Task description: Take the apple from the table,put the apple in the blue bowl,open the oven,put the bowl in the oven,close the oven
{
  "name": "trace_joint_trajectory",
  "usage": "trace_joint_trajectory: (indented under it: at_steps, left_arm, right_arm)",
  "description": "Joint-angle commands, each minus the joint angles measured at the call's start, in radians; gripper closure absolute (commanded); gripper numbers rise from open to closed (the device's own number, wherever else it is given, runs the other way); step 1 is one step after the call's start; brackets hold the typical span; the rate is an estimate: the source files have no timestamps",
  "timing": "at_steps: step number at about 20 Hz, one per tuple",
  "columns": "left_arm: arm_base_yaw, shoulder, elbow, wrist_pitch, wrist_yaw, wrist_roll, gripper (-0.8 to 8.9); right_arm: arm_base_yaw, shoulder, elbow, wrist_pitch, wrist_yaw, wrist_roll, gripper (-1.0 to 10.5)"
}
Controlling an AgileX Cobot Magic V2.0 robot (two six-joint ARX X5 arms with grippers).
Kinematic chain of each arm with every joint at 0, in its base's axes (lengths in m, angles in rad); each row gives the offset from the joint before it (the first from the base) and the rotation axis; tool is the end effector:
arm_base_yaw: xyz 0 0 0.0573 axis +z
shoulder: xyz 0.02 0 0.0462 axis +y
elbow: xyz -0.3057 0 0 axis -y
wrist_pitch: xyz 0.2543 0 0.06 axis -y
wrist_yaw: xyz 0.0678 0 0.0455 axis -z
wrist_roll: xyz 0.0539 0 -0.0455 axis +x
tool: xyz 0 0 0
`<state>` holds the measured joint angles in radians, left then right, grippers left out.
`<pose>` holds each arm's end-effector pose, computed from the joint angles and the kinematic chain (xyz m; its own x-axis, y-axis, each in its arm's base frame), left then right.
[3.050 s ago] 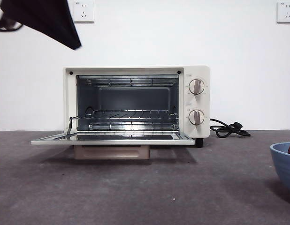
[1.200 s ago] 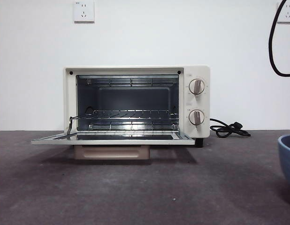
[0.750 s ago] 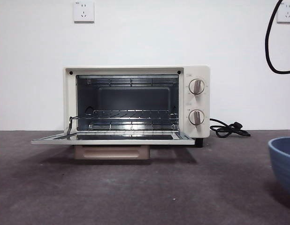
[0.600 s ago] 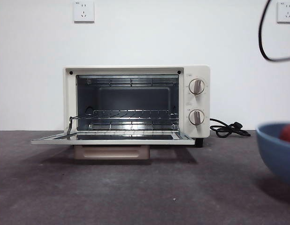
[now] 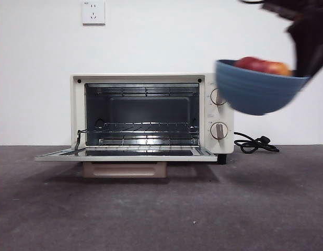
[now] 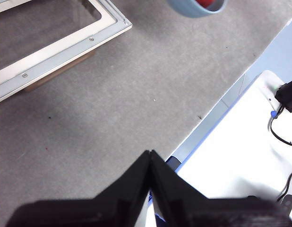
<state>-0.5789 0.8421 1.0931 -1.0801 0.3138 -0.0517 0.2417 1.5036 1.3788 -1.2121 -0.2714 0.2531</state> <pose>0.0983 -0.0841 0.3651 0.3690 -0.6099 -0.7013 0.6621 0.7020 -0.2622 0.2752 0.0827 0.3199 0.1526 0.3137 -0.9372 -0.0451 0.9495 0.3105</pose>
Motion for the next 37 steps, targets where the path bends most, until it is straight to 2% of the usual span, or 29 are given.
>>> trace_joint_trajectory:
  at_steps: [1, 7, 11, 15, 20, 24, 37]
  left_arm:
    - [-0.003, -0.002, -0.004, 0.011, -0.001, 0.015, 8.19]
    - [-0.003, -0.002, -0.004, 0.011, -0.001, 0.015, 8.19]
    - [-0.003, -0.002, -0.004, 0.012, -0.001, 0.015, 8.19]
    - [-0.003, -0.002, -0.004, 0.012, -0.001, 0.015, 8.19]
    - [-0.003, -0.002, -0.004, 0.003, -0.001, 0.016, 8.19]
    - [-0.003, -0.002, -0.004, 0.001, 0.000, 0.027, 8.19]
    - [-0.002, -0.002, -0.004, 0.001, -0.001, 0.029, 8.19]
  right_arm:
    - [0.068, 0.106, 0.091, 0.008, -0.027, 0.065, 9.6]
    - [0.200, 0.422, 0.452, -0.009, -0.087, 0.190, 9.6]
    - [0.211, 0.571, 0.645, -0.004, -0.191, 0.356, 9.6]
    - [0.209, 0.621, 0.694, 0.026, -0.192, 0.517, 9.6]
    - [0.200, 0.640, 0.694, 0.129, -0.180, 0.673, 9.6]
    - [0.192, 0.667, 0.694, 0.135, -0.131, 0.699, 9.6]
    - [0.143, 0.683, 0.694, 0.175, -0.113, 0.717, 9.5]
